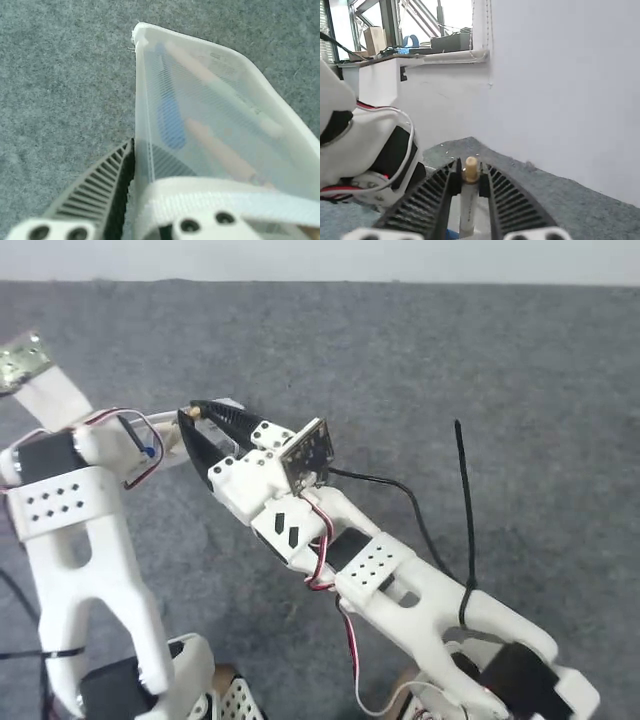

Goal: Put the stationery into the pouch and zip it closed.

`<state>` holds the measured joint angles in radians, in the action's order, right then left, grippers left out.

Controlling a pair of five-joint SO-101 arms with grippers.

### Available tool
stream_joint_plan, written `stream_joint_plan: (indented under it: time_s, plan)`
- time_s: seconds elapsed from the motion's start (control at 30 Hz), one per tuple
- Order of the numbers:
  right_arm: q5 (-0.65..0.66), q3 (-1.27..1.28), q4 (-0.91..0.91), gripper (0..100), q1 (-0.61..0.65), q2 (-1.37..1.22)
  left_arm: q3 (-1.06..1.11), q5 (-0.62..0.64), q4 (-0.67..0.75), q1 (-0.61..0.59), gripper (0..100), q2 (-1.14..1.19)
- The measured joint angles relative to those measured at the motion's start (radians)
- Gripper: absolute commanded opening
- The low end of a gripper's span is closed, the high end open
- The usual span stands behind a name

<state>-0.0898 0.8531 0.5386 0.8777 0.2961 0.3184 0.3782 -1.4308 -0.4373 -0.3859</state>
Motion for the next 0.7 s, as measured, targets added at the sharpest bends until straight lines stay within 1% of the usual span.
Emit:
stream_joint_plan:
  time_s: [0.1, 0.4, 0.6, 0.7]
  plan:
    - [0.015, 0.017, 0.000, 19.7, 0.000, 0.000, 0.000, 0.000, 0.000, 0.000, 2, 0.000]
    - [0.018, 0.086, 0.000, 20.0, 0.017, 0.034, 0.000, 0.000, 0.000, 0.002, 2, 0.000]
    - [0.020, 0.118, -0.006, 9.9, 0.017, 0.115, 0.000, 0.000, 0.000, -0.006, 1, 0.000]
    - [0.020, 0.118, -0.066, 7.2, 0.017, 0.167, -0.002, 0.000, 0.002, -0.038, 1, 0.000]
